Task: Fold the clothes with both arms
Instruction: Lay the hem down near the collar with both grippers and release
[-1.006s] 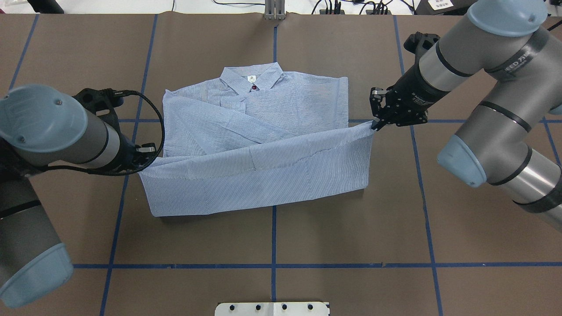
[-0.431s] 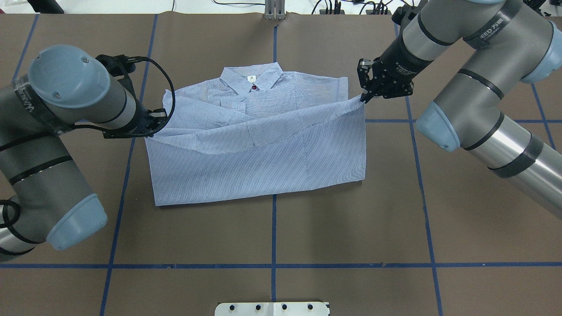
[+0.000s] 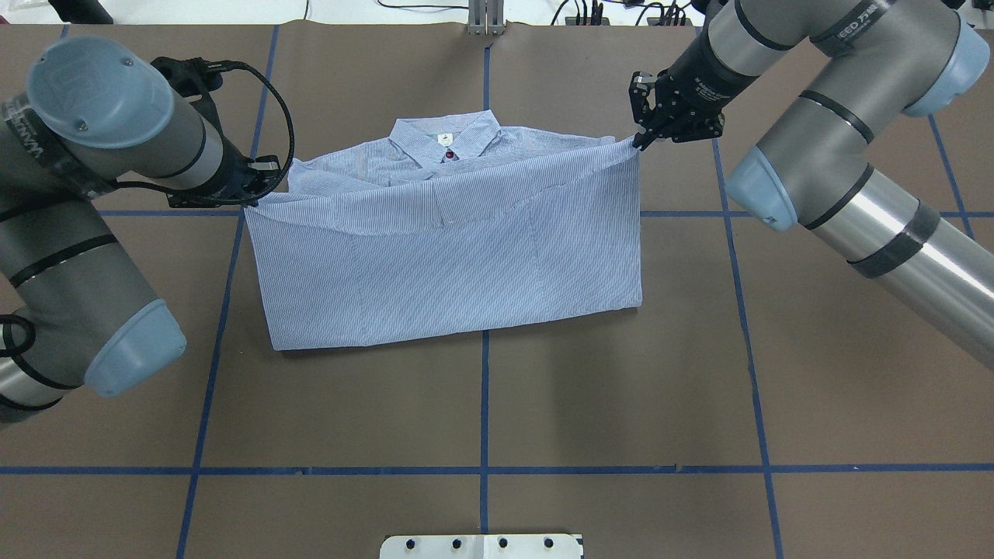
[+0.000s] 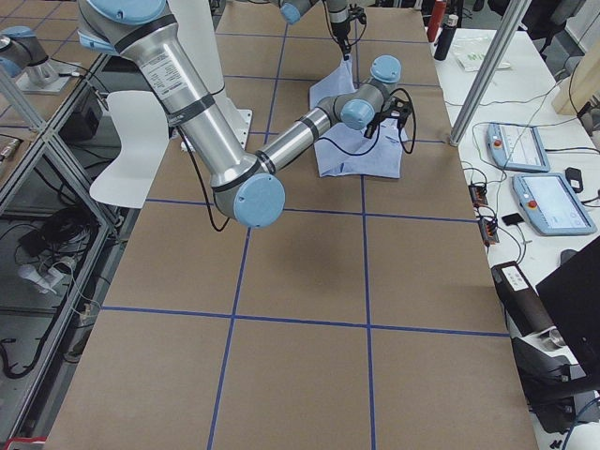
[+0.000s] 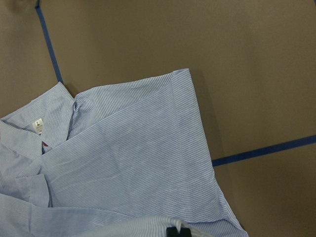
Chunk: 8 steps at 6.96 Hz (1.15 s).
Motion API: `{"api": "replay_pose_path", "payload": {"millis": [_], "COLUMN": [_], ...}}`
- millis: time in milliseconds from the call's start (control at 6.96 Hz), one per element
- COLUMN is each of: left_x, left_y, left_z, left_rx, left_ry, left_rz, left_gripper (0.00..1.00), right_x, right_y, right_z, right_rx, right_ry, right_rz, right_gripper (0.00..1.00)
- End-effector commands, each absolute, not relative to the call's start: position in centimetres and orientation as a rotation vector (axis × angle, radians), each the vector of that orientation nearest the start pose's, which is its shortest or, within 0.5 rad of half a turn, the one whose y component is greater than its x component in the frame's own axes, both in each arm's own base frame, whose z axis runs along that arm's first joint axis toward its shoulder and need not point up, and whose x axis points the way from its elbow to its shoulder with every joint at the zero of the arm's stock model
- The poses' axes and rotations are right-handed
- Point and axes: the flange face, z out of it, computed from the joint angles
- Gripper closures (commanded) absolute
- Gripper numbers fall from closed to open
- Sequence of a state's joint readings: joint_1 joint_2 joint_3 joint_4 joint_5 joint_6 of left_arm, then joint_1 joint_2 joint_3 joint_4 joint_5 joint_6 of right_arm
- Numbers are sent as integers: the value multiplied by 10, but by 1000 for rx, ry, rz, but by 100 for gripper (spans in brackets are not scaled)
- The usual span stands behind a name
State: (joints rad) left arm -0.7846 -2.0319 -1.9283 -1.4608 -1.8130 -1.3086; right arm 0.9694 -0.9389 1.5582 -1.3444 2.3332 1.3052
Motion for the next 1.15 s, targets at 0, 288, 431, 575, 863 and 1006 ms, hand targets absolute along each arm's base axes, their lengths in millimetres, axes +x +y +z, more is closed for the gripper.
{"api": "replay_pose_path", "payload": {"millis": [0, 288, 431, 575, 863, 1006], "left_x": [369, 355, 344, 350, 367, 371], "left_y": [-533, -567, -581, -593, -618, -623], "left_z": [278, 299, 297, 298, 333, 337], "left_rx": [161, 196, 217, 213, 236, 240], "left_ry": [735, 747, 741, 739, 766, 773], "left_rz": [-416, -449, -444, -448, -446, -446], "left_gripper": [100, 100, 100, 100, 100, 100], "right_x": [-341, -341, -345, -349, -355, -361], "right_y": [-638, -672, -684, -691, -701, -702], "right_z": [244, 237, 238, 244, 263, 269], "right_rx": [-118, -108, -102, -104, -102, -114], "right_ry": [-1057, -1055, -1055, -1051, -1032, -1021], "right_rz": [338, 364, 366, 370, 384, 386], "right_gripper": [100, 100, 100, 100, 100, 100]}}
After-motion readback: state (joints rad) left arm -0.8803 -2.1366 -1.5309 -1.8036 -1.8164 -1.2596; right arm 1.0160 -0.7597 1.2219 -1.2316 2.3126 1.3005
